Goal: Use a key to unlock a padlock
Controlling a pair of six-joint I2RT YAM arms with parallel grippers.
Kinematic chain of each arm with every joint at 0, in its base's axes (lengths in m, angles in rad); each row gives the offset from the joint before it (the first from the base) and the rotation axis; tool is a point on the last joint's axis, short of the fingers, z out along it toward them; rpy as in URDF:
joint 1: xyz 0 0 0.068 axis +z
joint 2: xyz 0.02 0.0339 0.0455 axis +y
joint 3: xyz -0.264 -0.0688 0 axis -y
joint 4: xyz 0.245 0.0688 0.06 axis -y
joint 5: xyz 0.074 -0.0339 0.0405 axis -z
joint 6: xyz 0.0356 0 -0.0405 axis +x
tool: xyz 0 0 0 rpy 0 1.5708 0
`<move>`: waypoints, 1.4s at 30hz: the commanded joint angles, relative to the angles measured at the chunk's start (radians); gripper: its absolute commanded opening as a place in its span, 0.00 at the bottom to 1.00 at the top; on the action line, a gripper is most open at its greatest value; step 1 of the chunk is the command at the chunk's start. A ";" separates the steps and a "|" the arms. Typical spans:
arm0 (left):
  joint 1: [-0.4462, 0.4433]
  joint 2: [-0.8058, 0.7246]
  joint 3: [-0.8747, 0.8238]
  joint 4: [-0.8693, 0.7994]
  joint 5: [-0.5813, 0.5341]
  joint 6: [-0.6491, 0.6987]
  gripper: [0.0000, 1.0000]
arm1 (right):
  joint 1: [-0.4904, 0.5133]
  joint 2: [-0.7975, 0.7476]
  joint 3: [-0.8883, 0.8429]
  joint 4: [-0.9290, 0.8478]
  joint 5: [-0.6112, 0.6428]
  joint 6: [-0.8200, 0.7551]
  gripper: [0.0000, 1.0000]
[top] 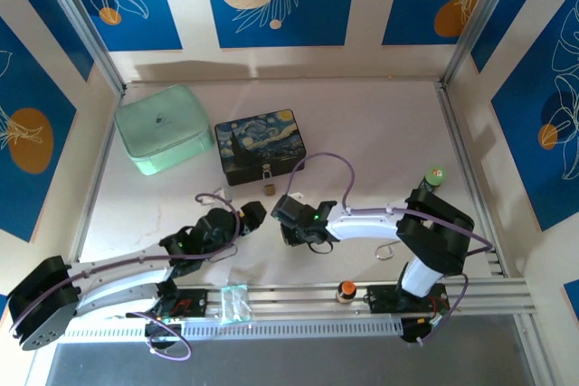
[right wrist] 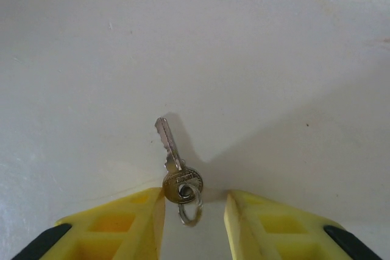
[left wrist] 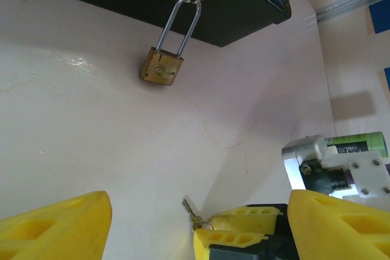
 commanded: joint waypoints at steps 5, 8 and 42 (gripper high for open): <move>-0.006 -0.015 -0.032 -0.041 -0.032 0.011 0.77 | 0.026 0.143 0.058 -0.024 0.024 -0.036 0.24; -0.006 -0.015 -0.041 -0.035 -0.038 0.006 0.77 | 0.044 0.155 0.047 -0.001 0.015 -0.042 0.19; -0.094 0.566 -0.045 0.630 0.126 -0.682 0.84 | -0.037 -0.200 -0.288 0.416 -0.162 -0.025 0.00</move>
